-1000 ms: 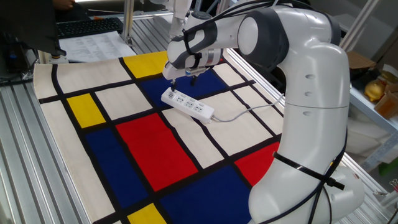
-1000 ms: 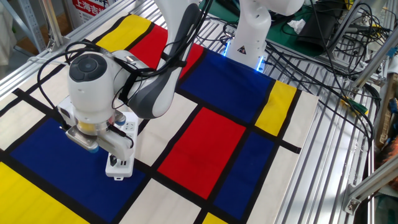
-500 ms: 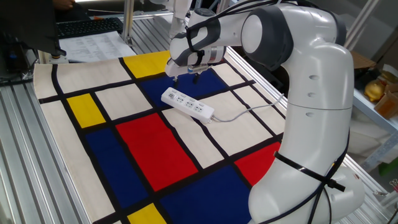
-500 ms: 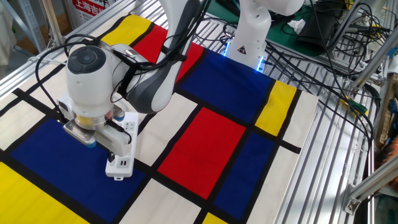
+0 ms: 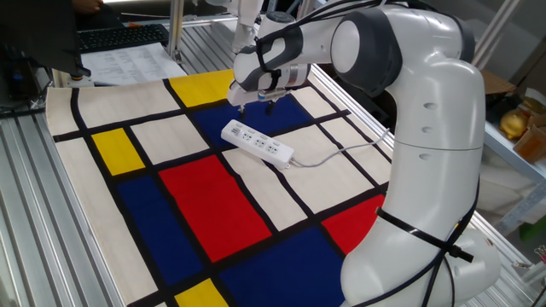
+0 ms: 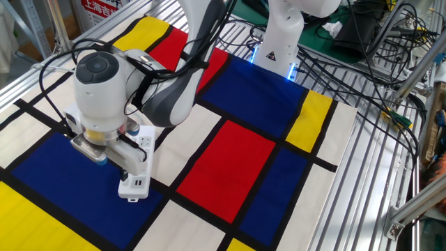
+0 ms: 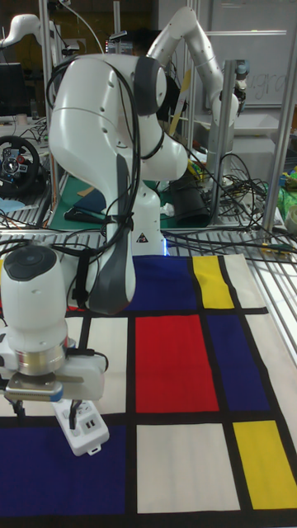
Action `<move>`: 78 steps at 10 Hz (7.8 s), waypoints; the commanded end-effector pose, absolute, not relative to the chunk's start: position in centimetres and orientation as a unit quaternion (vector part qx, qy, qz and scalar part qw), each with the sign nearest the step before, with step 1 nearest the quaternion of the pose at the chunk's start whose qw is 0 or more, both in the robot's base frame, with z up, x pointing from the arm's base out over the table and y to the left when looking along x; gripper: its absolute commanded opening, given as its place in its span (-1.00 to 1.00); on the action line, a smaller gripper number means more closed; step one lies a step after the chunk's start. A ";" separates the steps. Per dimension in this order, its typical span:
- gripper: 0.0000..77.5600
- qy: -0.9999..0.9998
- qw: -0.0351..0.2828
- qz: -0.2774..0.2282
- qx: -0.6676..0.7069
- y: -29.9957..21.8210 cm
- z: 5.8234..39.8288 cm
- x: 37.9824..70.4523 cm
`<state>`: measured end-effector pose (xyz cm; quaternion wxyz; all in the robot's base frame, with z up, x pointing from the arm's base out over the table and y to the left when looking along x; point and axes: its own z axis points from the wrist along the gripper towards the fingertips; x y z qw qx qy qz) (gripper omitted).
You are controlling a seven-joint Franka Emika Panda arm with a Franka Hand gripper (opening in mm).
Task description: Turn on the power strip by pressing the button
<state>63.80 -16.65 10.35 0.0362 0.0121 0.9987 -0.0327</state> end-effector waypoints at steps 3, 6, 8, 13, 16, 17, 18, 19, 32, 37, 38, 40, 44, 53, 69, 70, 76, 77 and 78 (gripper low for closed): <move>1.00 0.999 0.039 -0.029 0.013 -16.8 10.1 63.9; 1.00 0.998 0.052 -0.029 0.018 -16.7 9.8 64.0; 1.00 0.997 0.065 -0.030 0.026 -16.7 9.9 64.1; 1.00 0.997 0.060 -0.031 0.022 -16.8 9.9 64.1; 1.00 0.998 0.052 -0.031 0.022 -16.7 9.7 63.8; 1.00 0.998 0.052 -0.031 0.024 -16.6 9.6 63.6; 1.00 0.998 0.052 -0.031 0.024 -16.5 9.5 63.6; 1.00 0.998 0.056 -0.032 0.027 -16.5 9.5 63.5; 1.00 0.997 0.062 -0.031 0.024 -17.2 8.9 63.7; 1.00 0.997 0.065 -0.030 0.026 -17.4 9.1 63.9; 1.00 0.997 0.063 -0.030 0.025 -17.4 9.0 63.9; 1.00 0.997 0.062 -0.029 0.025 -17.3 8.8 63.8; 1.00 0.997 0.066 -0.029 0.026 -17.4 9.3 63.8; 1.00 0.997 0.063 -0.027 0.026 -17.3 9.7 63.8; 1.00 0.997 0.067 -0.028 0.022 -16.2 10.2 64.0; 1.00 0.997 0.066 -0.028 0.023 -16.2 9.9 64.0; 1.00 0.997 0.068 -0.028 0.023 -16.1 9.6 63.9; 1.00 0.997 0.068 -0.029 0.022 -16.1 9.6 63.9; 1.00 0.997 0.067 -0.029 0.022 -16.1 9.6 63.9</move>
